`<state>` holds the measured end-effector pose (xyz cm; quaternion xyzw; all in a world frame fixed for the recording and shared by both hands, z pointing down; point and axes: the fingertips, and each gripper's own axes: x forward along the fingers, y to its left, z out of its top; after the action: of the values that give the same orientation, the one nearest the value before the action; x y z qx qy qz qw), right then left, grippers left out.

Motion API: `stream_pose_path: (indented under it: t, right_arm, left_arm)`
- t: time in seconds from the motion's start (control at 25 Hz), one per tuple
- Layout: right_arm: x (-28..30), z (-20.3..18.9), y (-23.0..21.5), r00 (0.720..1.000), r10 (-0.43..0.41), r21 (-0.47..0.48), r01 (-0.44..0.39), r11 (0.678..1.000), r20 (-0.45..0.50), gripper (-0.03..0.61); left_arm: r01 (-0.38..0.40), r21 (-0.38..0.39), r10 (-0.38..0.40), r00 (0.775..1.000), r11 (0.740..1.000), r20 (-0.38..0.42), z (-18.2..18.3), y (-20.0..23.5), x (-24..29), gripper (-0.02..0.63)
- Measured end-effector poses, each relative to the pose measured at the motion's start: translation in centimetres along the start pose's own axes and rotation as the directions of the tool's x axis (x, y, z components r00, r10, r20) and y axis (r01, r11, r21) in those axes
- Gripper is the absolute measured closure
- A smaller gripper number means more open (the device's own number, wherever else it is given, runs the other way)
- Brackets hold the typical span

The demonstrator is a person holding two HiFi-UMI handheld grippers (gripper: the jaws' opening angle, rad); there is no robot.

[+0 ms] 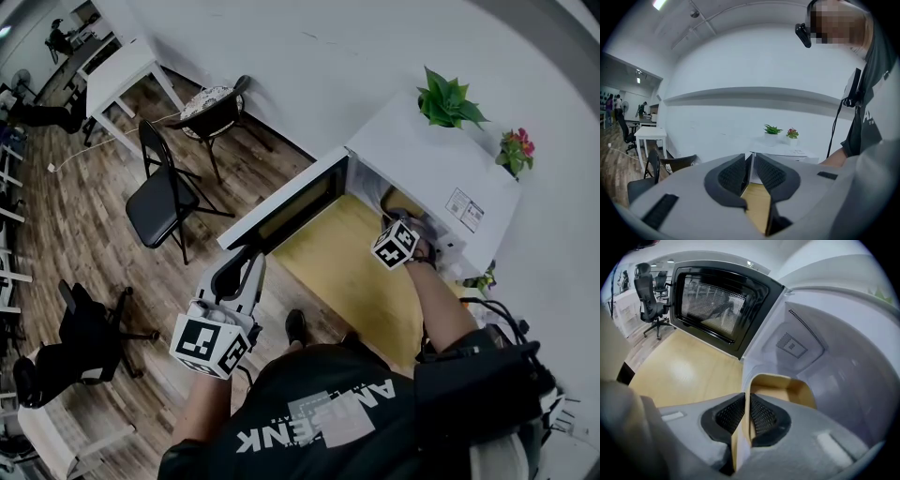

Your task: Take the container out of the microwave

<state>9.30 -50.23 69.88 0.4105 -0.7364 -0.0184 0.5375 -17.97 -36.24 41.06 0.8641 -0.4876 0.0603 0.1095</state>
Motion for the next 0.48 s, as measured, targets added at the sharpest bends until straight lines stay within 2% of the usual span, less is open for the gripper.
stream_pose_path:
  t: [0.32,0.48]
  right_arm:
    - [-3.1,2.1,2.7,0.996,0.07,0.044,-0.072,0.996,0.046,0.551]
    - [-5.5,3.7,5.1,0.987,0.136,0.084,-0.143,0.986,0.08,0.552]
  left_arm:
    - [0.017,0.011,-0.017,1.0,1.0,0.0,-0.1,0.8,0.0,0.565]
    - [0.06,0.068,-0.059,0.998,0.996,-0.006,0.3,0.4,0.5,0.589]
